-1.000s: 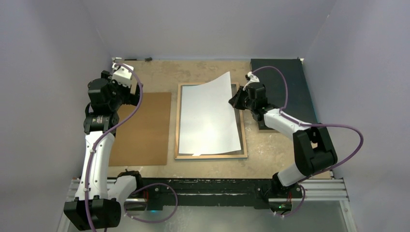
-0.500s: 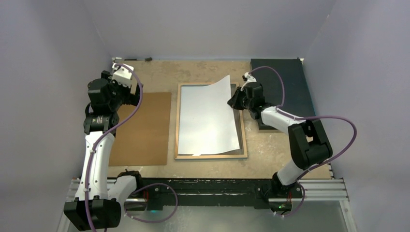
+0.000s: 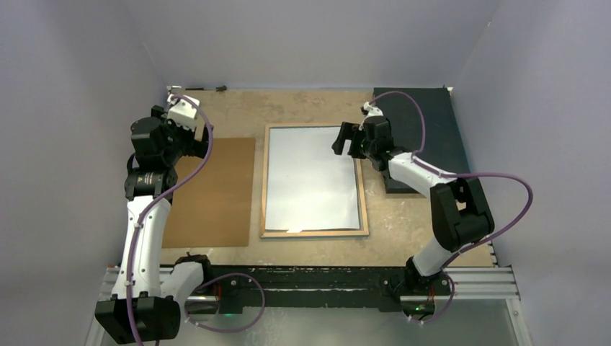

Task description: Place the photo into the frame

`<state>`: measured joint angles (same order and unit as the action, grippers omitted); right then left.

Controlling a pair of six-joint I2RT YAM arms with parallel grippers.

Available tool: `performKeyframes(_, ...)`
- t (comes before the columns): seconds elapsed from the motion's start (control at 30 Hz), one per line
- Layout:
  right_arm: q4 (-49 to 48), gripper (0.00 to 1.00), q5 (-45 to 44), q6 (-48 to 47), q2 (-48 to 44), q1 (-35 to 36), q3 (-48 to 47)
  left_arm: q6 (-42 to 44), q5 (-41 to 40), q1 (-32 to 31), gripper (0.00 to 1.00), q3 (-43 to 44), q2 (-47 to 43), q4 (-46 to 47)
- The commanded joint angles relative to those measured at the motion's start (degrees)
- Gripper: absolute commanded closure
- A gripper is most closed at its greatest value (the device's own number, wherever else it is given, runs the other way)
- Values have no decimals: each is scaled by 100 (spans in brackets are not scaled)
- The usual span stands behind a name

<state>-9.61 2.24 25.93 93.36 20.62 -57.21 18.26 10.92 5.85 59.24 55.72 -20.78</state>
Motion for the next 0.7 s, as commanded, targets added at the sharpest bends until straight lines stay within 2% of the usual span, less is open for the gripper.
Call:
performKeyframes(0.0,330,1,-602,-194,-94,10,-271,19,87,-5,4,62,32,-32)
performKeyframes(0.13,378,2,-1017,-231,-436,33,-180,-18,5,-5,4,122,123,-116)
performKeyframes(0.23,315,8,-946,-264,-677,219,-26,-19,-63,-5,3,141,206,-185)
performKeyframes(0.33,376,19,-987,-241,-777,718,129,-22,-140,-5,2,160,350,-262)
performKeyframes(0.43,384,40,-1021,-77,-787,1446,318,-18,-211,3,1,175,472,-316)
performKeyframes(0.5,327,50,-1109,70,-745,2002,368,-10,-273,28,0,183,600,-368)
performKeyframes(0.57,338,50,-1198,174,-632,2565,215,-11,-296,158,0,254,811,-514)
performKeyframes(0.63,422,41,-1283,209,-430,3030,-151,58,-275,450,0,380,1149,-701)
performKeyframes(0.67,444,33,-1306,200,-320,3249,-378,125,-281,656,0,457,1323,-792)
